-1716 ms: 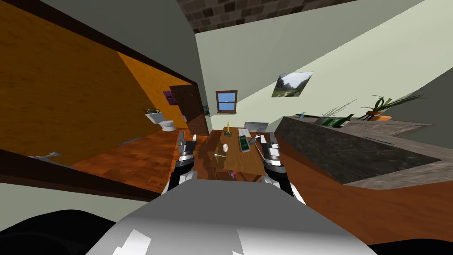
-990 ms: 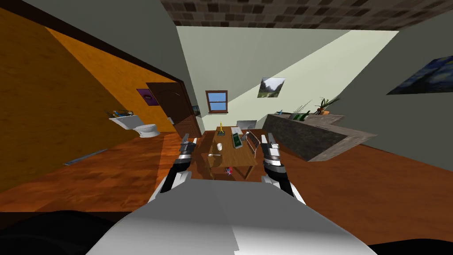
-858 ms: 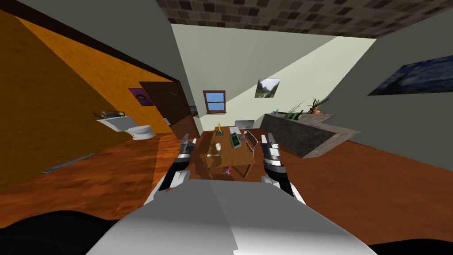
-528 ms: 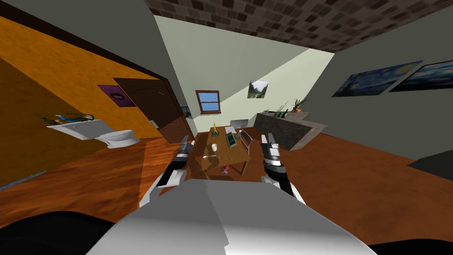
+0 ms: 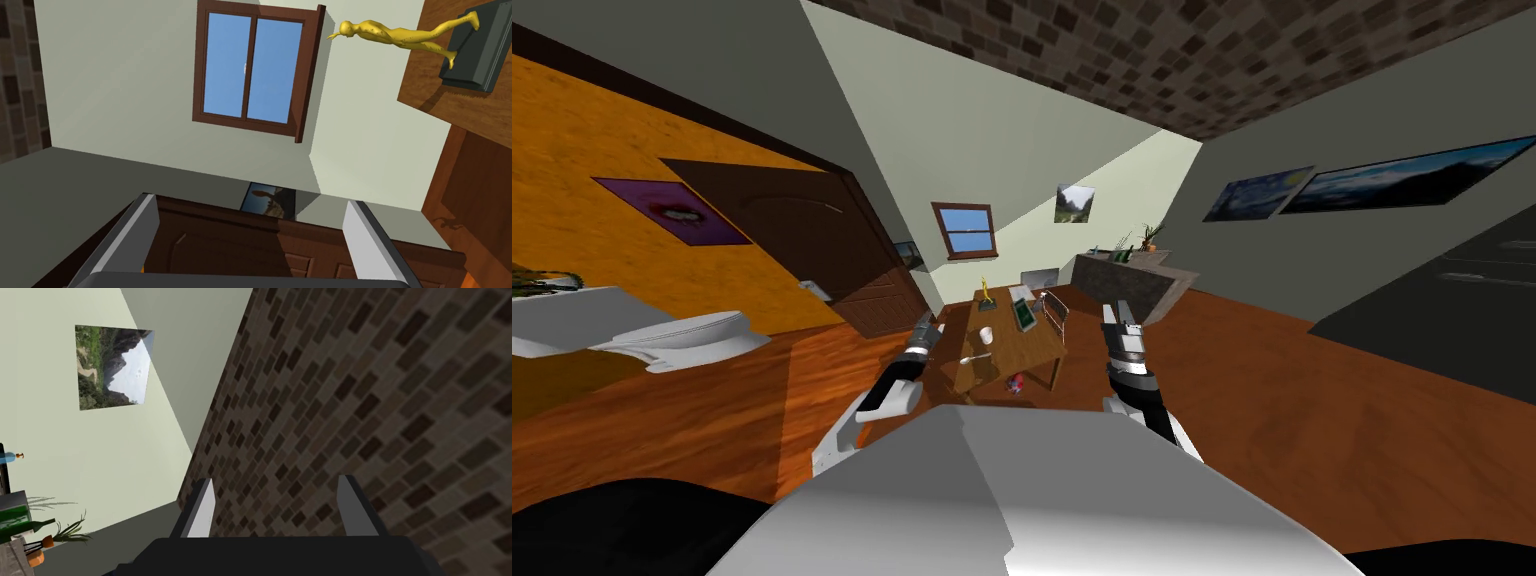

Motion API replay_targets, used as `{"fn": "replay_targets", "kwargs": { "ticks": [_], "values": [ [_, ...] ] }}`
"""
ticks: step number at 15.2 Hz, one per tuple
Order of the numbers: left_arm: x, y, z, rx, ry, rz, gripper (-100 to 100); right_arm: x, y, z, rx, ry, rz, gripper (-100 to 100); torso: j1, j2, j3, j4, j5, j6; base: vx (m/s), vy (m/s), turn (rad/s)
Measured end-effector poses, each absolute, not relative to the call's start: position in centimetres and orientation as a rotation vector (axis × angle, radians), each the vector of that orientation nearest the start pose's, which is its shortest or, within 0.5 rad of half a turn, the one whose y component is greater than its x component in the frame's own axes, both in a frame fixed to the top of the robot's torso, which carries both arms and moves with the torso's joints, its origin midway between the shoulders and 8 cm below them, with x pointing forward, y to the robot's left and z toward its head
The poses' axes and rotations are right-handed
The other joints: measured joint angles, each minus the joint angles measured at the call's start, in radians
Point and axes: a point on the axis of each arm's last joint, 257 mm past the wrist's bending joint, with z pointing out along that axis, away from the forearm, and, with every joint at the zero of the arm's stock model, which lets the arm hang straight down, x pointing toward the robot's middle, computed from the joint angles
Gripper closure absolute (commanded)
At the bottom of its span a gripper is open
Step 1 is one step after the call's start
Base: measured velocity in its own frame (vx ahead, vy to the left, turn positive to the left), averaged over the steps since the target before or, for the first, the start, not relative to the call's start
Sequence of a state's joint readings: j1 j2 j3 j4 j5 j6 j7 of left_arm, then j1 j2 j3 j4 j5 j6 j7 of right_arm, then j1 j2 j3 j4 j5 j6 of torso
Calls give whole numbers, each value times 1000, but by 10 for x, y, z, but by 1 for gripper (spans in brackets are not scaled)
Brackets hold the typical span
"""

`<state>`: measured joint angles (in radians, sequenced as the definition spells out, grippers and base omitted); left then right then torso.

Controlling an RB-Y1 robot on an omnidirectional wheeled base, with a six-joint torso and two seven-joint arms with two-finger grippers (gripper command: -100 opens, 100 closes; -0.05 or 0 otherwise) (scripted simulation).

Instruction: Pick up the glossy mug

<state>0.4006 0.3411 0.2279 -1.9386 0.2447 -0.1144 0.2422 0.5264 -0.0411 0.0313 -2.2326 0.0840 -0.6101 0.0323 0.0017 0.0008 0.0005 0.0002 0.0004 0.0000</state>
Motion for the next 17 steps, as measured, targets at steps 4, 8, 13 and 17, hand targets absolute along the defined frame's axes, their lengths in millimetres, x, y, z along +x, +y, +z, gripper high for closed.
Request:
{"fn": "replay_targets", "kwargs": {
  "ticks": [4, 8, 13, 17],
  "values": [
    [419, 463, -163, -1288, 949, -1111, -100, 336, -254, 13, 532, 680, 1260, 0, 0, 0, 0, 0, 0, 1, -14, 2, -266],
    [415, 498, -184, -1384, 958, -1038, -100, 336, -254, 13, 532, 680, 1260, 0, 0, 0, 0, 0, 0, 1, -12, 7, -240],
    [412, 542, -210, -1509, 954, -946, -100, 336, -254, 13, 532, 680, 1260, 0, 1, 0, 0, 0, 0, 1, -14, 6, -312],
    [400, 576, -231, -1614, 935, -869, -100, 336, -254, 13, 532, 680, 1260, 0, 1, 0, 0, 0, 0, 1, -12, 12, -228]
  ]
}}
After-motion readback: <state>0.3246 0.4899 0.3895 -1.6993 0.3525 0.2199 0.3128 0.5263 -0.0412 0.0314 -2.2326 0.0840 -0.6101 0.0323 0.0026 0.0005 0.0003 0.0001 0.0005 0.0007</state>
